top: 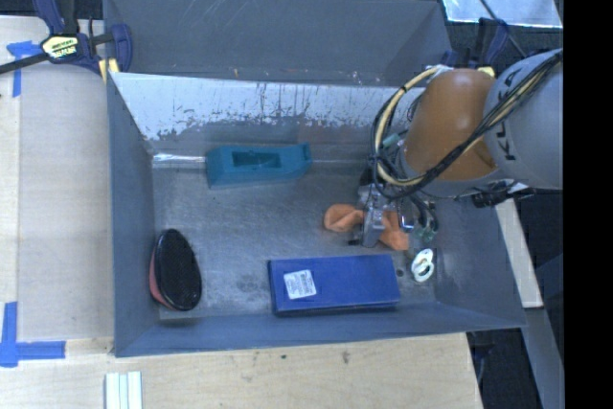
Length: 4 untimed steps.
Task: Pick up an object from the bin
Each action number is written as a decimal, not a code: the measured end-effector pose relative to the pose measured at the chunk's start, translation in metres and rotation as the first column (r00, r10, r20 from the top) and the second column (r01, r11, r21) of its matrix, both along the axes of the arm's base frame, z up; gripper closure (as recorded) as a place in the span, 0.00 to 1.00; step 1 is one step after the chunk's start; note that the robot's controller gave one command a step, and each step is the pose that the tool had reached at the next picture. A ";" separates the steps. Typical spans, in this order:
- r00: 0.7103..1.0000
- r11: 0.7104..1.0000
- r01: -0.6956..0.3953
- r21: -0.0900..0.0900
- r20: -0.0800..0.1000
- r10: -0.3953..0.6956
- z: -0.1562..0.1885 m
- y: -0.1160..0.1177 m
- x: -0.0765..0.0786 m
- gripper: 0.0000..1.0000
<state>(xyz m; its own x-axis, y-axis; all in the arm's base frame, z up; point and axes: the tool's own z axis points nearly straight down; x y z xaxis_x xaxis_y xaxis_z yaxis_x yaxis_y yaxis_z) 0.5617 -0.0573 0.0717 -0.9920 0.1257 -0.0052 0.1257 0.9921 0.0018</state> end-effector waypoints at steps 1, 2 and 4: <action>0.996 0.996 -0.085 -0.003 0.006 0.085 0.001 0.003 -0.038 1.00; 0.996 0.996 -0.084 -0.002 0.002 0.084 -0.001 0.003 -0.039 0.00; 0.925 0.925 -0.380 -0.003 0.003 0.380 0.000 0.053 -0.015 1.00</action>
Offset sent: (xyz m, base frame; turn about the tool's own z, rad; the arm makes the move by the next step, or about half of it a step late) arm 0.0000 0.0000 0.0000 0.0000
